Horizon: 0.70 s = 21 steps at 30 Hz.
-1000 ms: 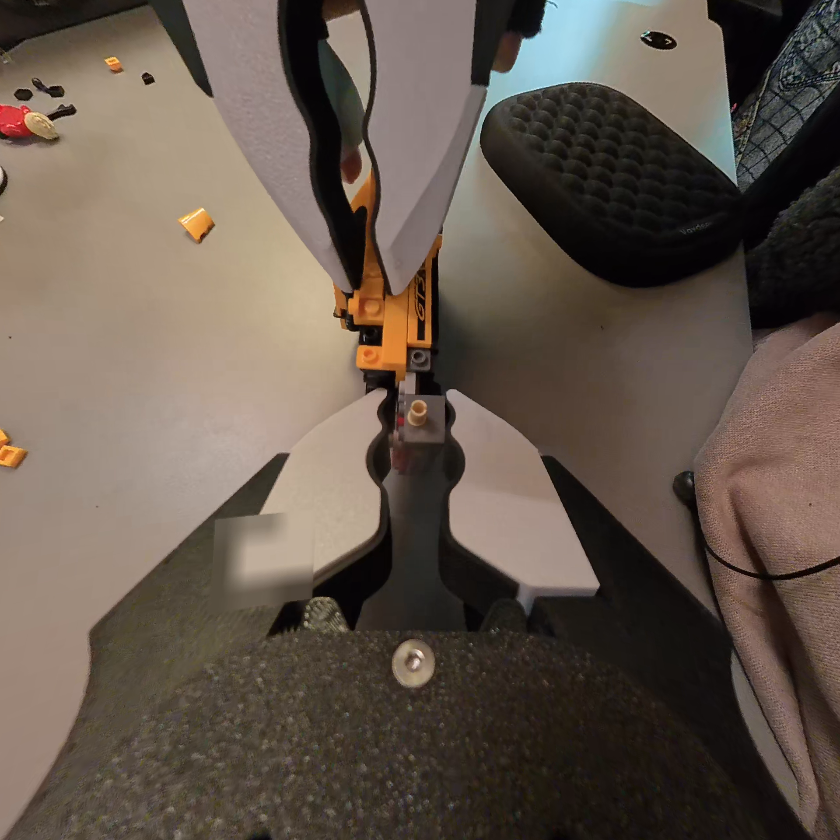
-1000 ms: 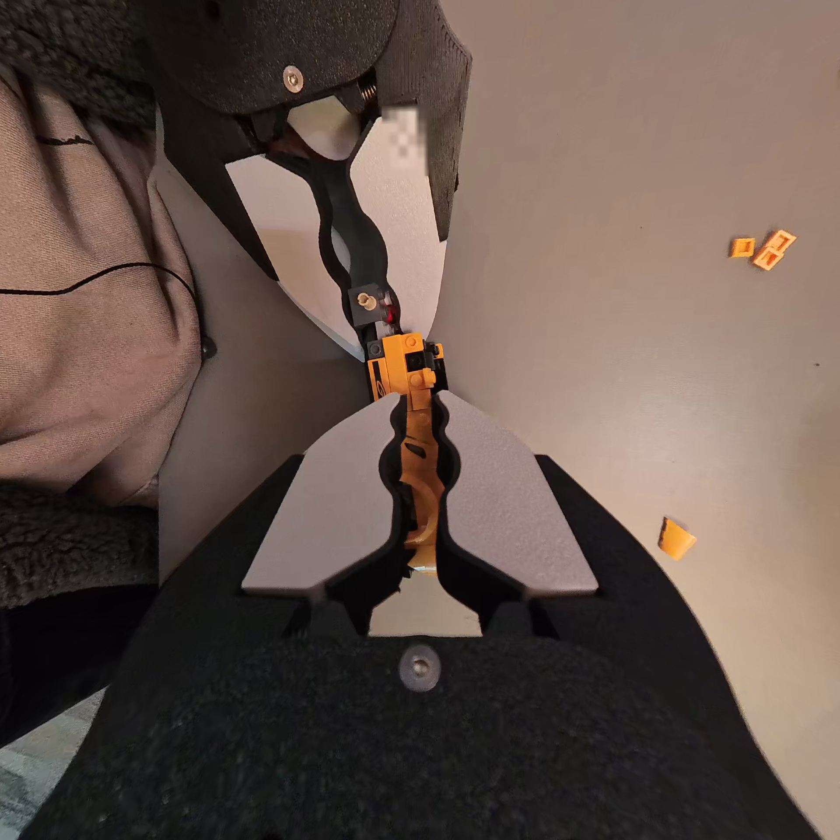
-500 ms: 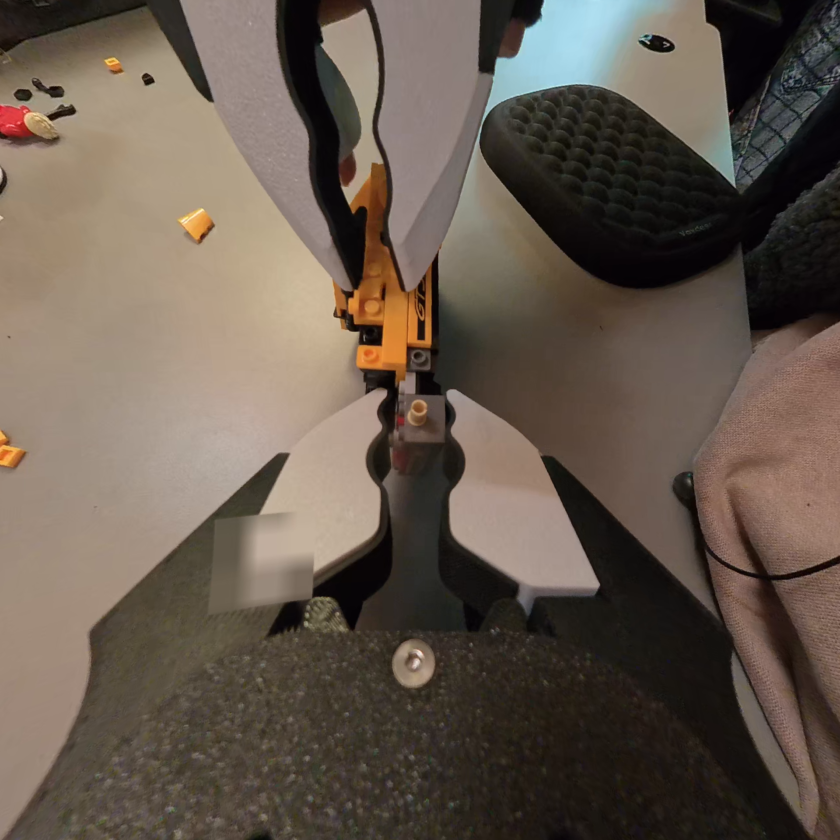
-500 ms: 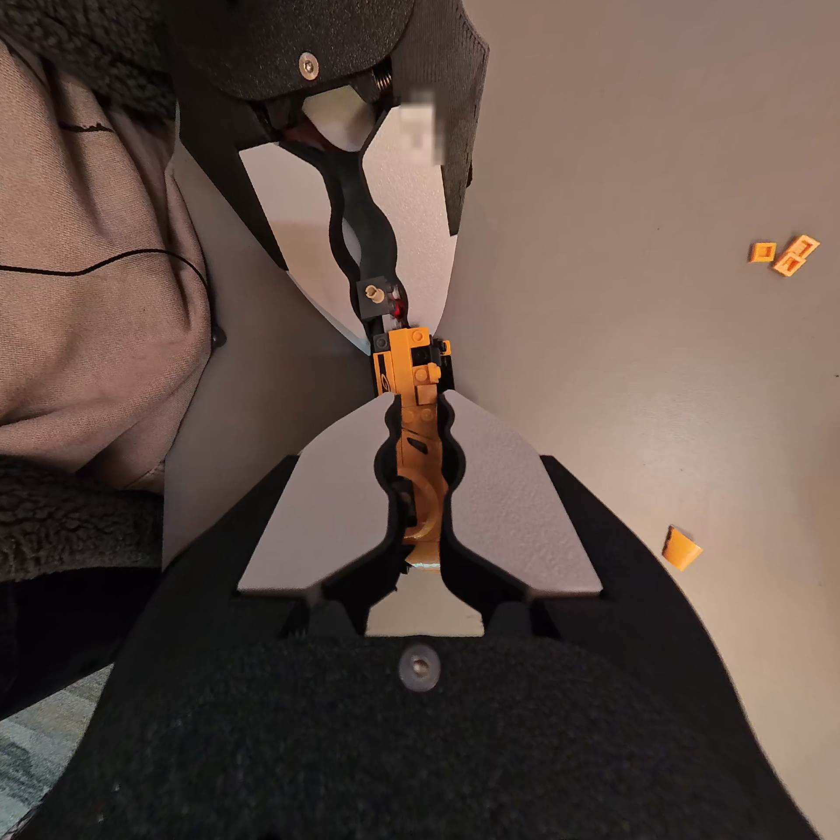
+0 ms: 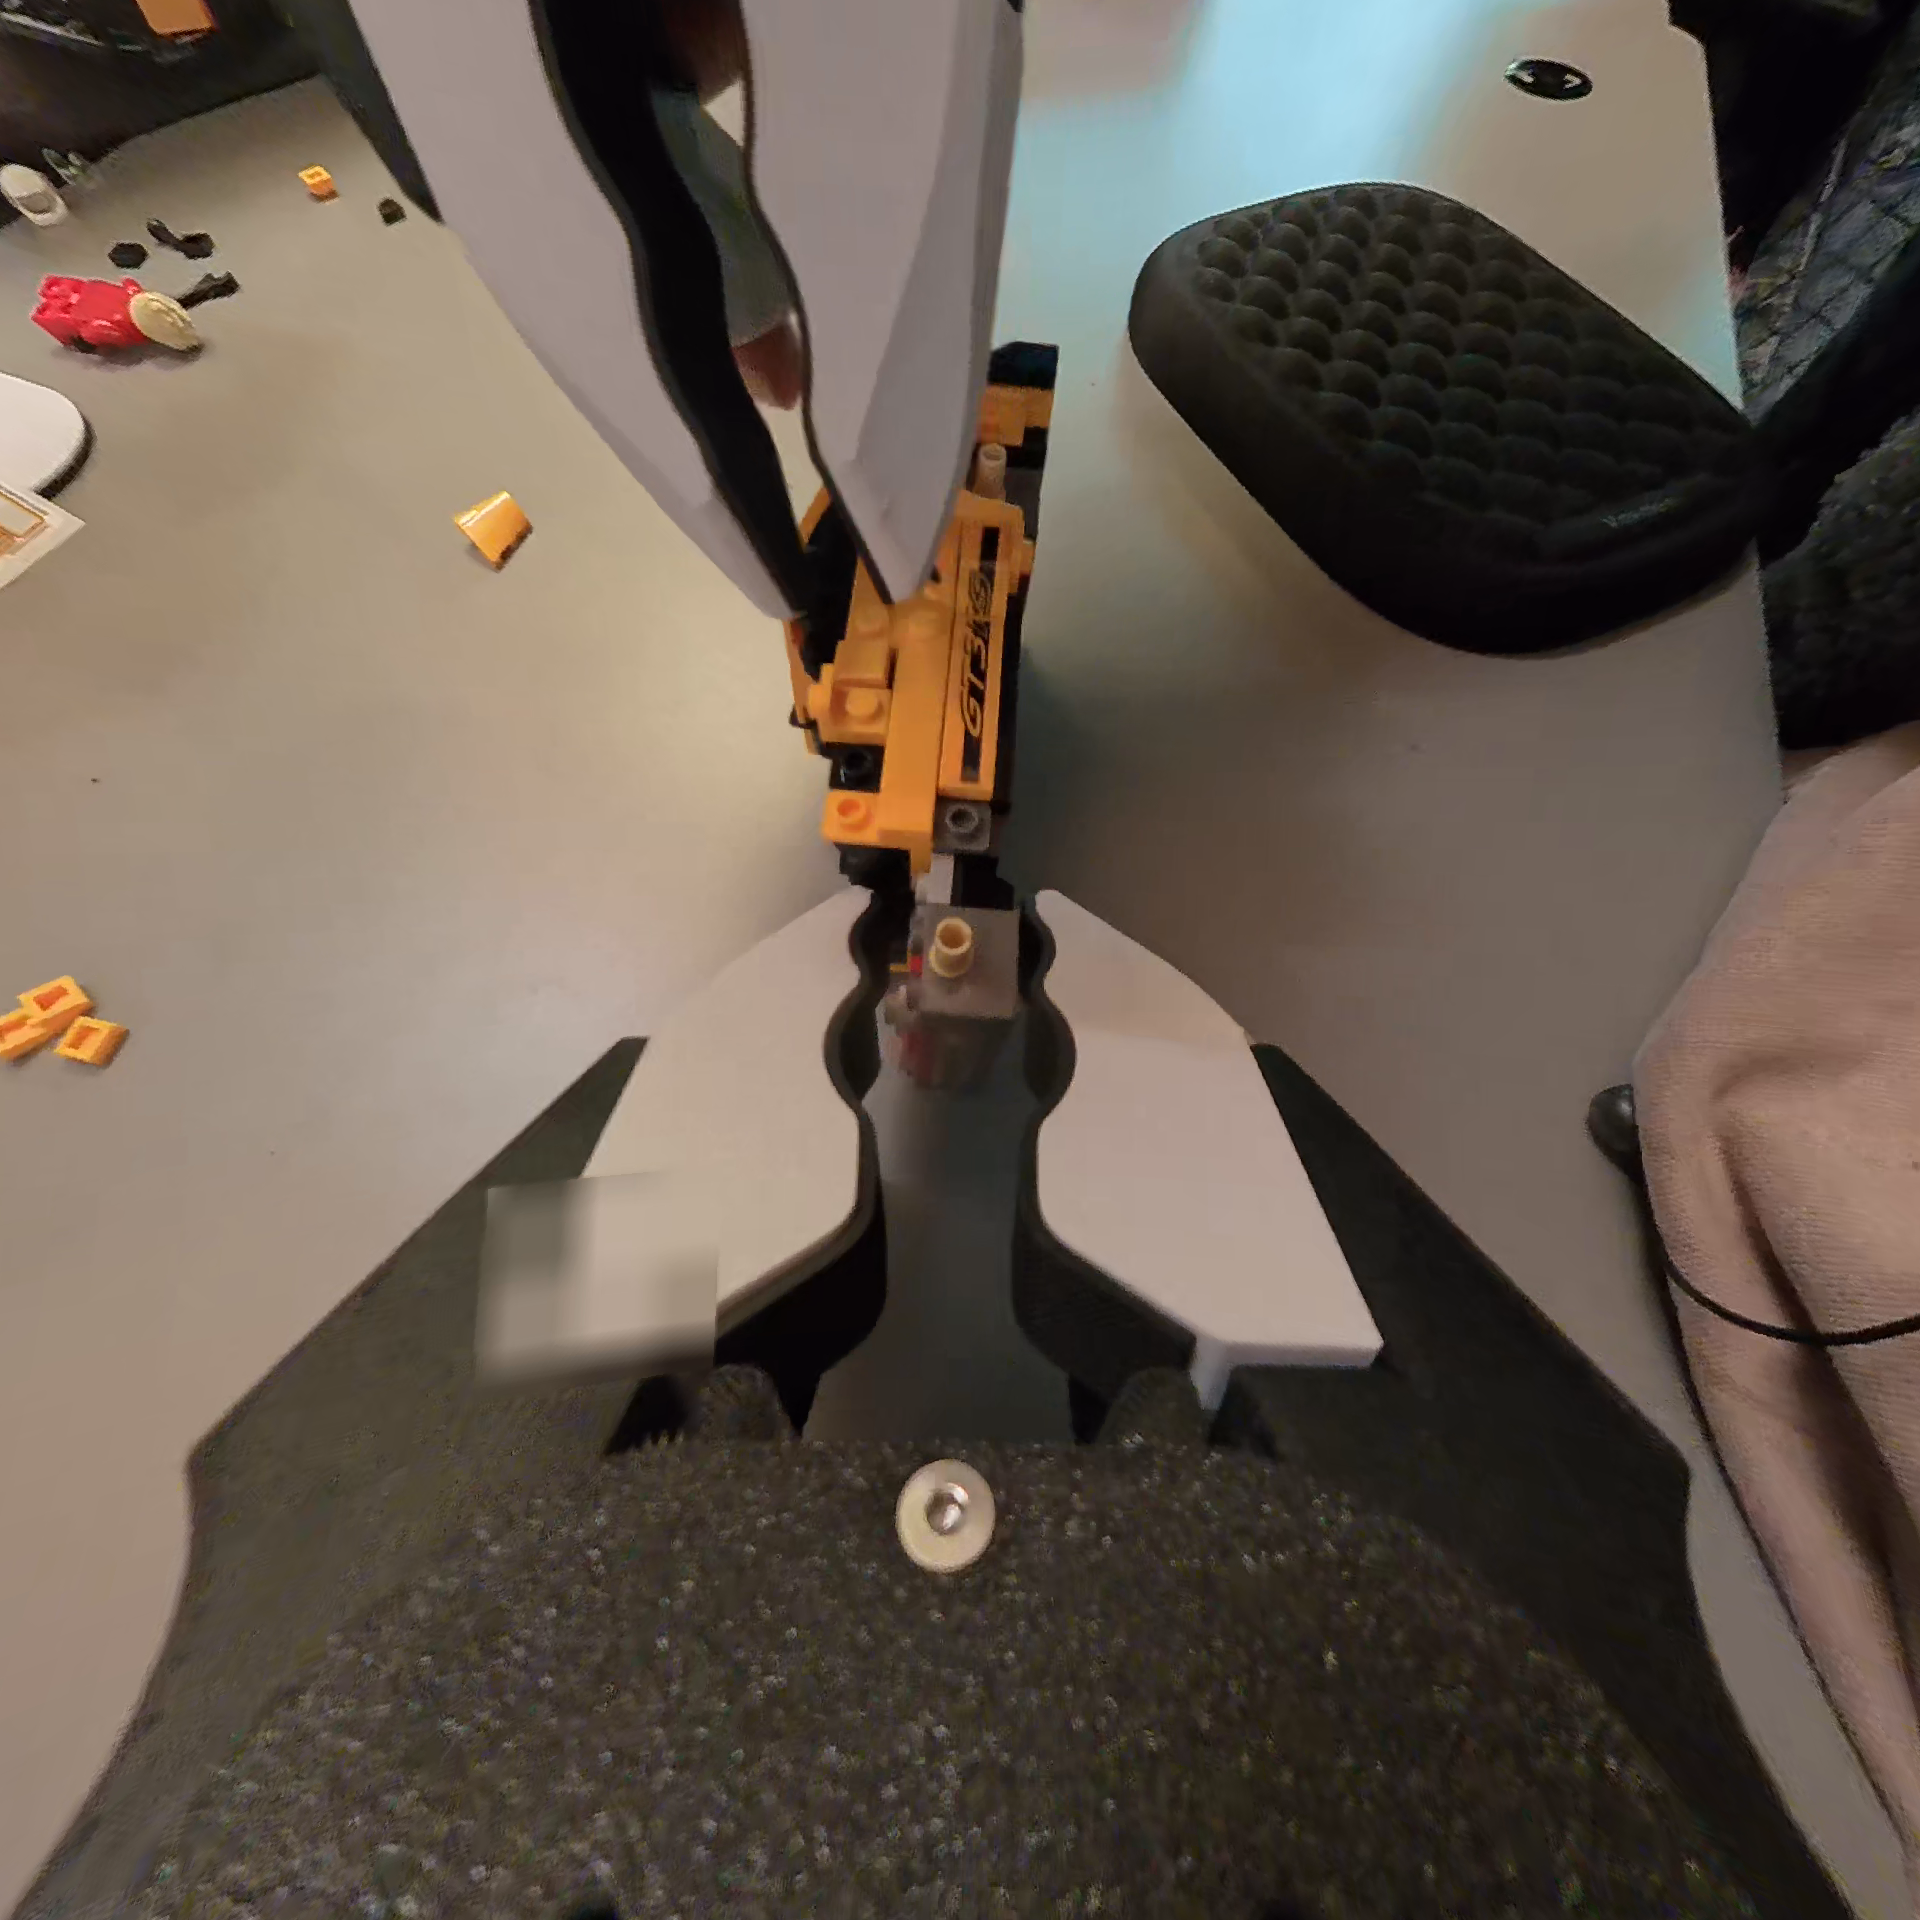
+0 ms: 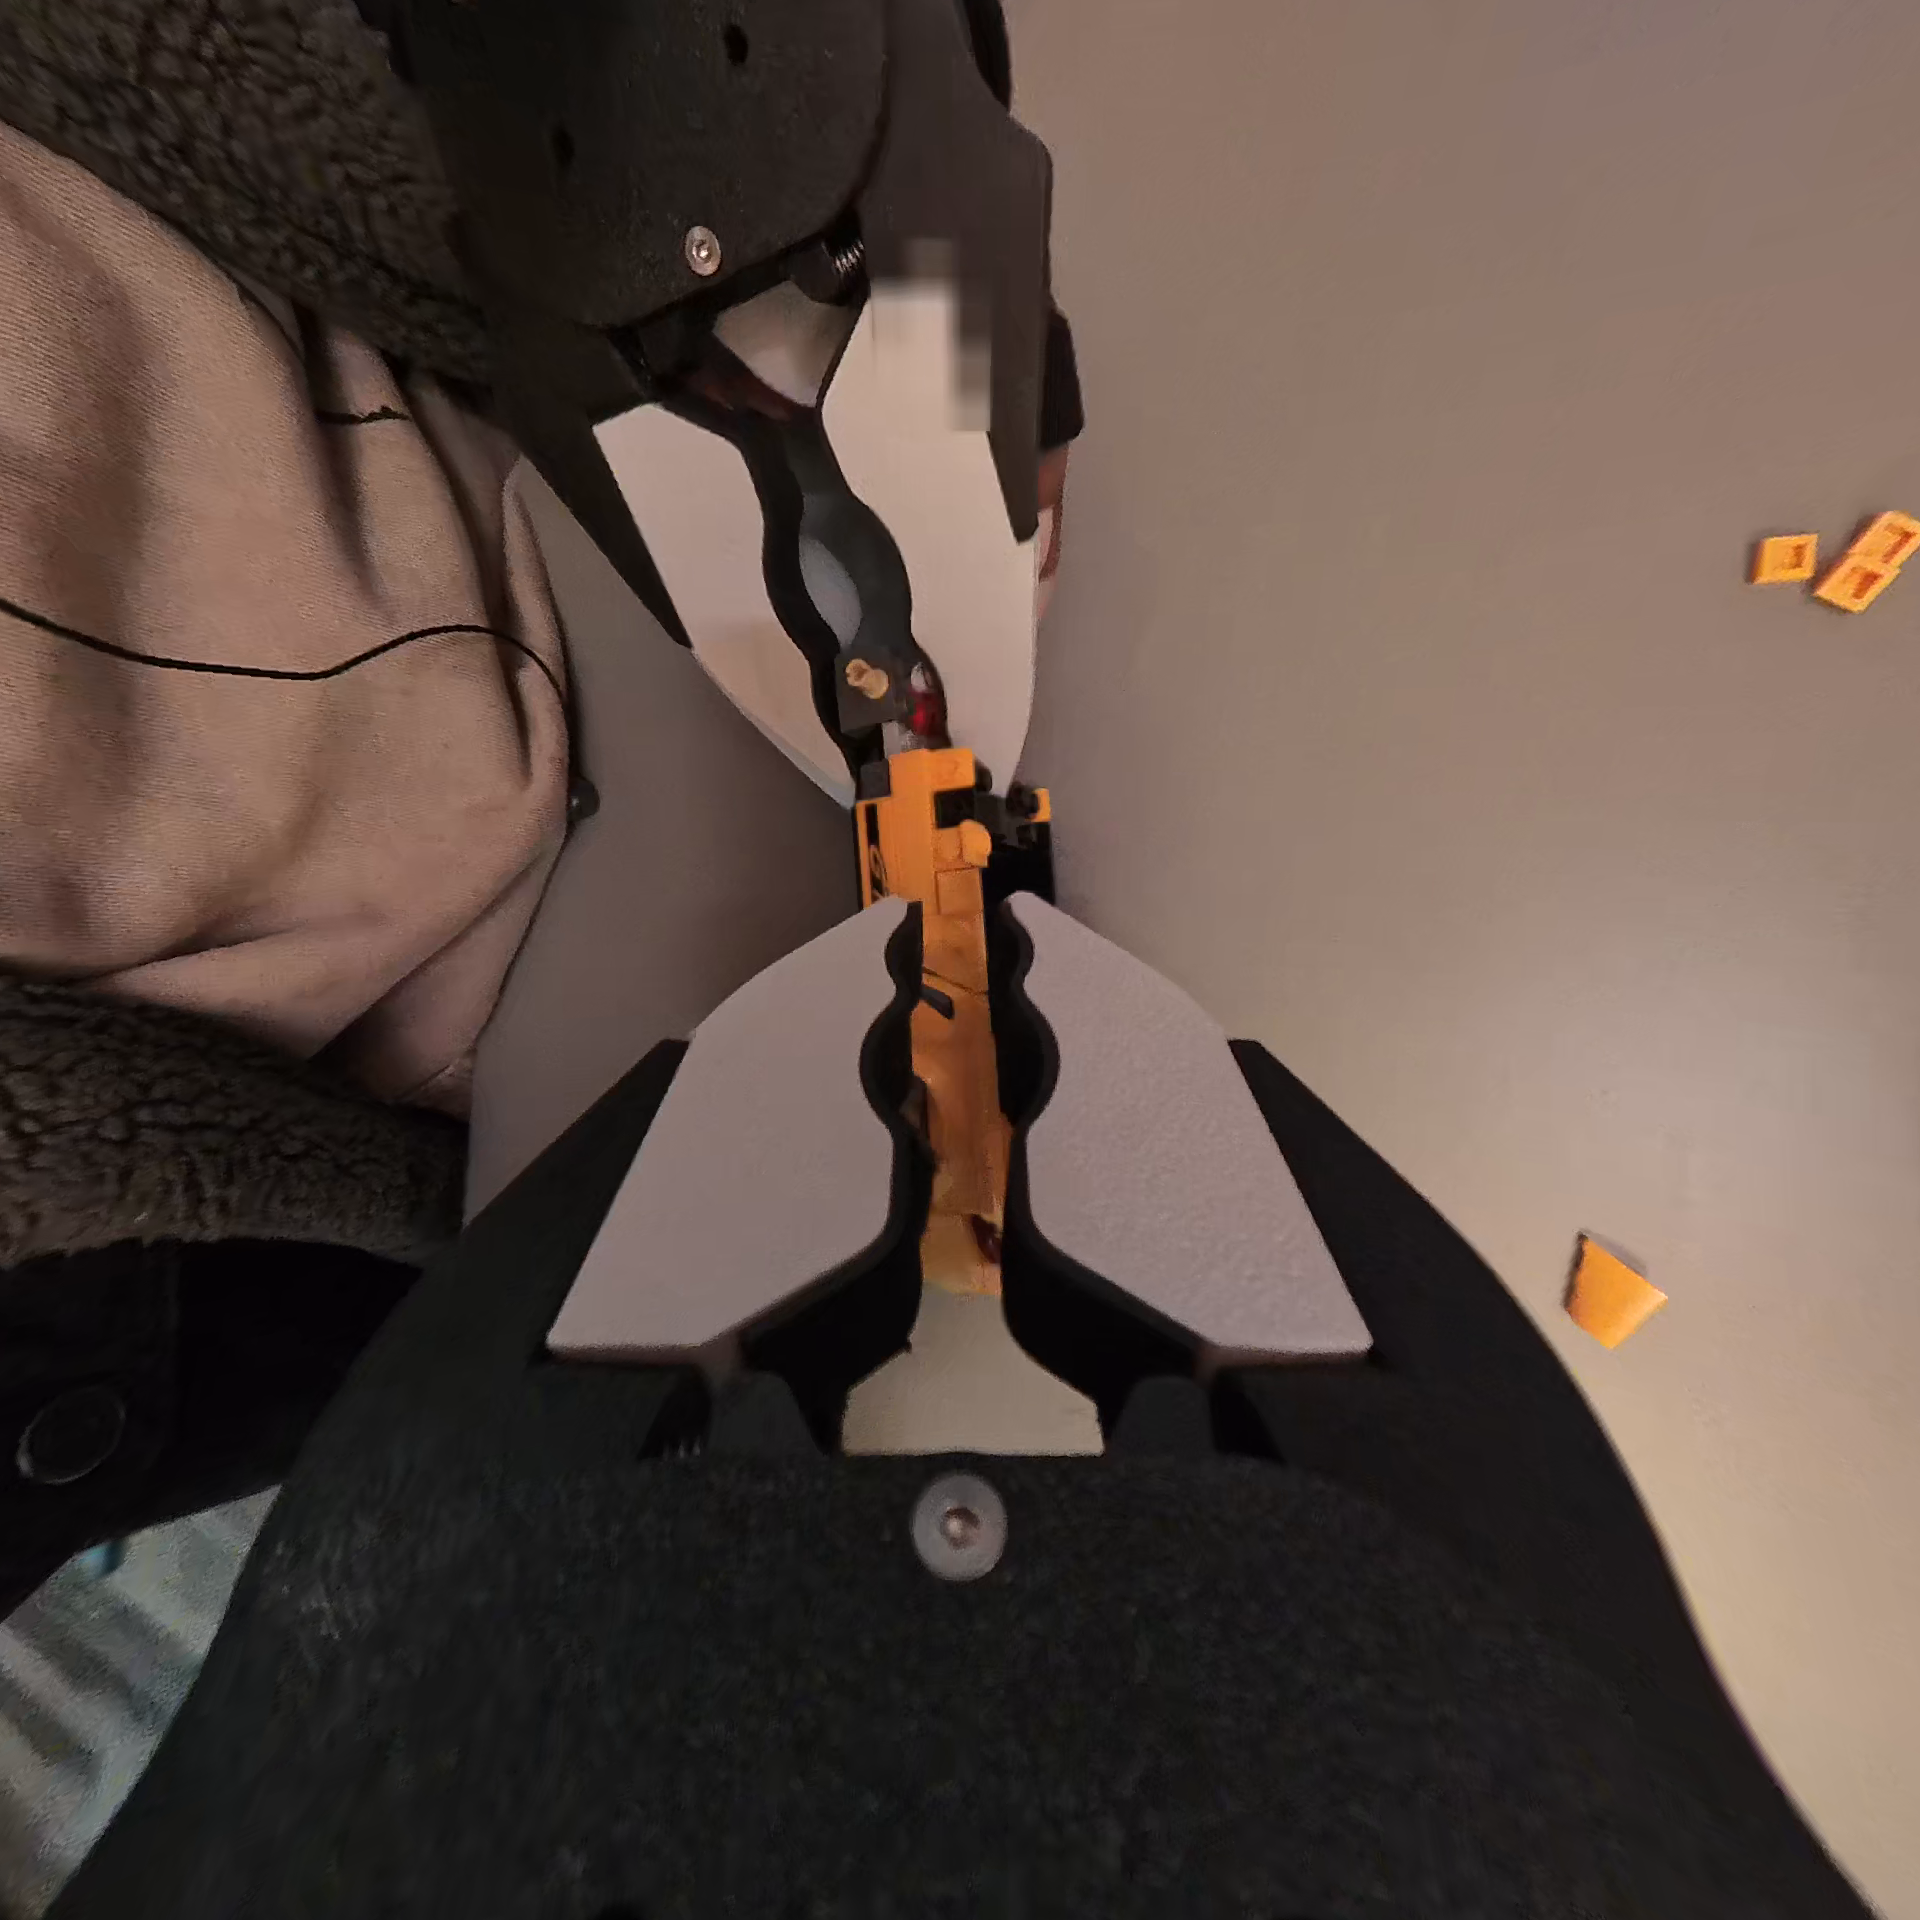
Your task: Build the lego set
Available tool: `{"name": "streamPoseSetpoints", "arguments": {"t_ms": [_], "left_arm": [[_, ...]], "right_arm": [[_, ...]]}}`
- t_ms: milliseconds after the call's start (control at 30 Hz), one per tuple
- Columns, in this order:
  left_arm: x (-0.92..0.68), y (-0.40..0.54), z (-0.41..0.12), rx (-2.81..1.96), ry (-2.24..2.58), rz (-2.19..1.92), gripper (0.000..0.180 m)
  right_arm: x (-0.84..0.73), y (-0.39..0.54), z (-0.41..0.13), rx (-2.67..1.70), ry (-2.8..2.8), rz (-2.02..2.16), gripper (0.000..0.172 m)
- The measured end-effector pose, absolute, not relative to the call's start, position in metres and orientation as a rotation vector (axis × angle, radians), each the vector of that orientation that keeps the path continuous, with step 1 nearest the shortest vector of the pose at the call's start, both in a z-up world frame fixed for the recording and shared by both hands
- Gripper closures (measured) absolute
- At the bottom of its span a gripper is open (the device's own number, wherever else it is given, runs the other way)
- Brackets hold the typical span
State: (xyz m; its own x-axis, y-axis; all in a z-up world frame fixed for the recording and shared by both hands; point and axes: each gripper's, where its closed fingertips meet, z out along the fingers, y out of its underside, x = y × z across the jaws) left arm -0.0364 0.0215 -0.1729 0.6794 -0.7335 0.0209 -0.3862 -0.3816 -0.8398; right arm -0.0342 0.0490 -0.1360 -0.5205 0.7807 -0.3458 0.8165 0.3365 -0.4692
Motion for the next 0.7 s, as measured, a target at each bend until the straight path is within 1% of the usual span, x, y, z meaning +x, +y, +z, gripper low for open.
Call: {"name": "streamPoseSetpoints", "arguments": {"t_ms": [133,333,533,700], "left_arm": [[-0.0369,0.023,-0.1735,-1.996,0.882,-0.442,0.153],[-0.0396,0.0262,-0.1739,-1.988,0.876,-0.4,0.16],[-0.0405,0.0292,-0.1766,-1.979,0.9,-0.355,0.16],[-0.0407,0.0313,-0.1789,-1.968,0.921,-0.316,0.16]], "right_arm": [[-0.0299,0.0508,-0.1393,1.426,2.371,-0.972,0.16],[-0.037,0.0476,-0.1368,1.338,2.181,-1.067,0.161],[-0.0342,0.0489,-0.1366,1.287,2.091,-1.071,0.16],[-0.0341,0.049,-0.1361,1.249,2.033,-1.066,0.156]]}}
